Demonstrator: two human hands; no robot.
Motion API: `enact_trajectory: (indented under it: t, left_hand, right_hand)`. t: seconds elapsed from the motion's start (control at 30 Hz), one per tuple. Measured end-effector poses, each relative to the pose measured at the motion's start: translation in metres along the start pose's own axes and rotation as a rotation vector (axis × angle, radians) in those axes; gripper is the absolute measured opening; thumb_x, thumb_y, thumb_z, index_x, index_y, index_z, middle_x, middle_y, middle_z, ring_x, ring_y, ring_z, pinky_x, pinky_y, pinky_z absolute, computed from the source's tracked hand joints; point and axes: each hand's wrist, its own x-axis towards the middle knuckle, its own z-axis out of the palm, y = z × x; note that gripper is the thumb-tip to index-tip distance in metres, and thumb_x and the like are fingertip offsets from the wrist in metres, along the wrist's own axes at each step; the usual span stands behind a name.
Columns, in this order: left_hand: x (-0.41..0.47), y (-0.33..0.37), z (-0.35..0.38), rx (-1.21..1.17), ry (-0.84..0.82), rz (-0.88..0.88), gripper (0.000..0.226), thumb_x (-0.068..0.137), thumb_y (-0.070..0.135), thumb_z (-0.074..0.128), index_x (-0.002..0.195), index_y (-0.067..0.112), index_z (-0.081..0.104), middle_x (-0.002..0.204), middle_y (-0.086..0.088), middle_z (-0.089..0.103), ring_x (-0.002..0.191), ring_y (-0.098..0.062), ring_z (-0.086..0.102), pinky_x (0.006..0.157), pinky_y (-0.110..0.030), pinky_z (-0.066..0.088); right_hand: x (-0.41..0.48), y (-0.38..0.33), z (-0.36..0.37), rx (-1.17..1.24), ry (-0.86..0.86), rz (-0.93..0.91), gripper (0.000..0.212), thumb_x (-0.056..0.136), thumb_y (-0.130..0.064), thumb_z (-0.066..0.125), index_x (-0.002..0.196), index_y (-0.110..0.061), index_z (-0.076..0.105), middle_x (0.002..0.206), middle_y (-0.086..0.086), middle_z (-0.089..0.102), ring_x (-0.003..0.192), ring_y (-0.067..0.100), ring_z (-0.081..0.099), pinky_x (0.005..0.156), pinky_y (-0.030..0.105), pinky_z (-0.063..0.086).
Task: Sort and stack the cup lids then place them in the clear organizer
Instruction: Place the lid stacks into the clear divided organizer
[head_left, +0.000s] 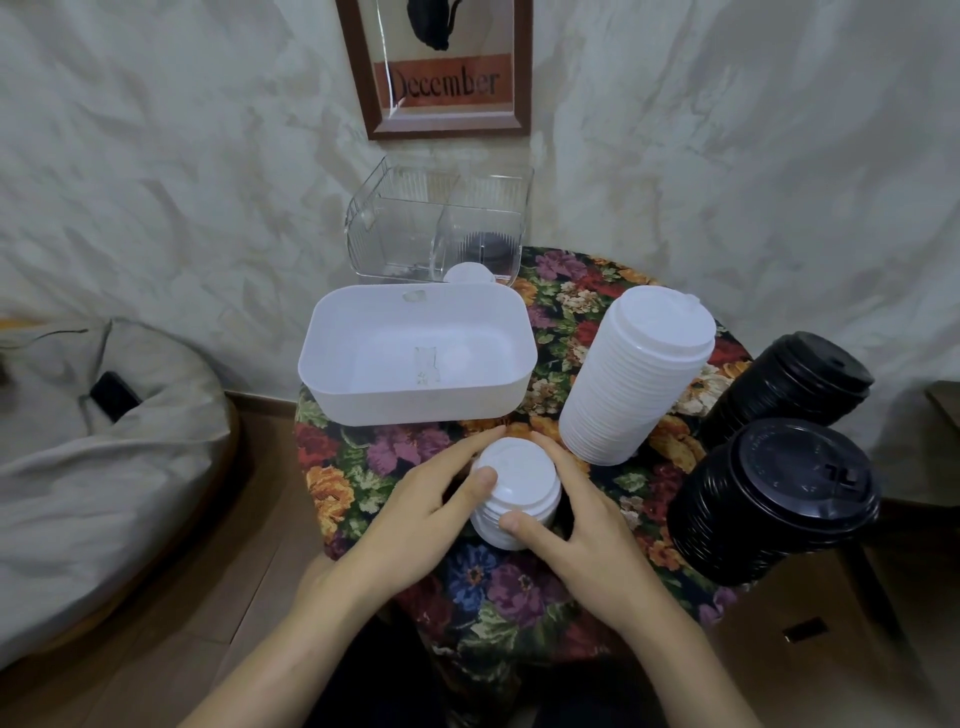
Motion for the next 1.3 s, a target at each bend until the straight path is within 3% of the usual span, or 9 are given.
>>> enact_trajectory:
  t: [0.1,0.17,0.3,0.43,0.57,0.73,0.83,1.03,1.3]
  left_hand:
    - [0.005,0.004,-0.008,0.064,0.110,0.012,0.042,0.103,0.049,0.056,0.145,0.044,0.053,0.133,0.031,0.062,0.123,0.009,0.057,0.106,-0.029,0.050]
    - [0.011,0.004,-0.016,0.135,0.253,0.003,0.046,0.102,0.038,0.062,0.145,0.048,0.048,0.119,0.032,0.066,0.107,0.007,0.063,0.092,-0.023,0.053]
    - [0.026,-0.006,-0.041,0.378,0.395,-0.101,0.052,0.101,0.041,0.061,0.150,0.045,0.042,0.099,0.022,0.069,0.088,0.002,0.064,0.078,-0.028,0.051]
    - [0.033,-0.015,-0.055,0.580,0.462,-0.107,0.007,0.104,0.040,0.056,0.108,0.036,0.059,0.075,0.021,0.069,0.075,-0.006,0.066,0.067,-0.033,0.051]
    - [0.027,-0.004,-0.061,0.552,0.502,-0.064,0.007,0.102,0.039,0.059,0.097,0.035,0.057,0.075,0.018,0.071,0.077,-0.013,0.065,0.069,-0.036,0.049]
    - [0.016,0.038,-0.072,0.467,0.567,0.035,0.004,0.101,0.037,0.063,0.104,0.035,0.062,0.077,0.034,0.069,0.080,0.004,0.064,0.070,-0.024,0.044]
    - [0.031,0.070,-0.080,0.444,0.561,0.111,0.005,0.102,0.035,0.063,0.105,0.037,0.059,0.073,0.027,0.070,0.080,0.009,0.065,0.072,-0.015,0.045]
    - [0.114,0.127,-0.075,0.288,0.513,0.274,0.006,0.100,0.033,0.065,0.100,0.028,0.068,0.071,0.016,0.074,0.068,-0.002,0.070,0.074,-0.039,0.060]
    - [0.234,0.139,-0.015,0.379,0.339,0.362,0.022,0.100,0.034,0.066,0.112,0.018,0.074,0.076,0.013,0.076,0.073,-0.006,0.071,0.077,-0.034,0.059]
  right_hand:
    - [0.000,0.001,0.001,-0.008,0.009,-0.004,0.079,0.085,-0.069,0.070,0.151,-0.062,0.028,0.148,-0.047,0.033,0.139,-0.018,0.033,0.111,0.022,0.035]
    - [0.001,0.002,0.001,-0.010,0.002,0.007,0.080,0.083,-0.073,0.069,0.150,-0.064,0.027,0.148,-0.048,0.031,0.140,-0.016,0.031,0.112,0.025,0.033]
    - [0.001,0.002,0.002,-0.003,0.005,0.022,0.083,0.081,-0.076,0.066,0.151,-0.063,0.025,0.151,-0.046,0.029,0.143,-0.013,0.030,0.115,0.029,0.032]
    - [0.000,0.001,0.003,0.000,0.005,0.026,0.081,0.083,-0.074,0.067,0.151,-0.064,0.024,0.153,-0.043,0.030,0.143,-0.010,0.031,0.117,0.032,0.033]
    - [0.000,0.000,0.004,-0.006,0.008,0.025,0.082,0.082,-0.076,0.065,0.152,-0.063,0.023,0.154,-0.042,0.030,0.144,-0.009,0.031,0.119,0.035,0.033]
    - [0.000,0.000,0.005,-0.002,0.005,0.028,0.082,0.083,-0.076,0.066,0.152,-0.063,0.023,0.154,-0.042,0.028,0.145,-0.007,0.030,0.121,0.040,0.033]
    - [0.000,0.000,0.005,-0.001,0.001,0.034,0.082,0.083,-0.076,0.065,0.151,-0.065,0.022,0.154,-0.042,0.028,0.146,-0.006,0.030,0.122,0.041,0.033]
    - [0.000,-0.007,0.004,-0.023,-0.032,0.041,0.081,0.083,-0.081,0.060,0.151,-0.066,0.018,0.156,-0.046,0.019,0.148,-0.007,0.024,0.123,0.044,0.032]
    - [-0.001,-0.011,-0.002,-0.080,-0.053,0.065,0.076,0.084,-0.080,0.061,0.142,-0.078,0.012,0.147,-0.056,0.013,0.147,-0.005,0.023,0.123,0.041,0.025]
